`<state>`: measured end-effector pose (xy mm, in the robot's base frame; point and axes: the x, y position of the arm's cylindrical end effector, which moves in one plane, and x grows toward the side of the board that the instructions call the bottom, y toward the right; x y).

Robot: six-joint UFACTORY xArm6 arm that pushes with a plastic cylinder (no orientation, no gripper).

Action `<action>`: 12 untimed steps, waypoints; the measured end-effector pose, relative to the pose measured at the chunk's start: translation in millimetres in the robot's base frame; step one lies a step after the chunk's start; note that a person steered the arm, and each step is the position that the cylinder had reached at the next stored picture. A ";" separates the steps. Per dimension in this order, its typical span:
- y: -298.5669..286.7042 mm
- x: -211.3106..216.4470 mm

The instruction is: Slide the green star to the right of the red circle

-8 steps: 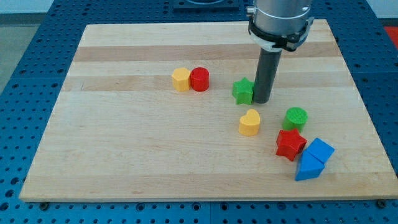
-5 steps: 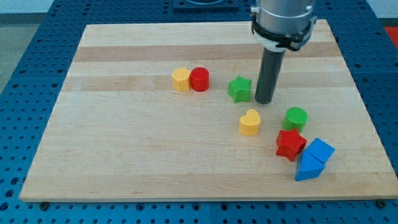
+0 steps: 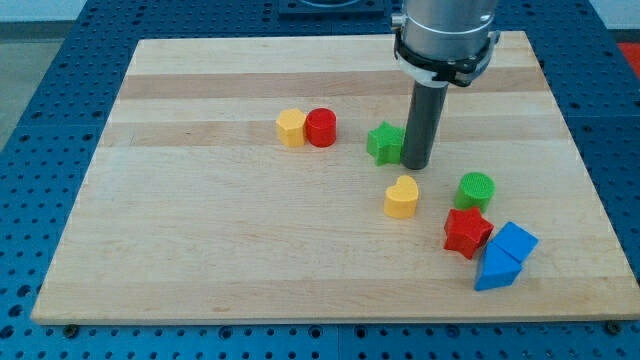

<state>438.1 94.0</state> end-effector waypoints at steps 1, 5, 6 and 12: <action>-7.3 -6.0; -21.4 -28.9; -21.4 -34.5; -36.1 6.0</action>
<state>444.1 57.9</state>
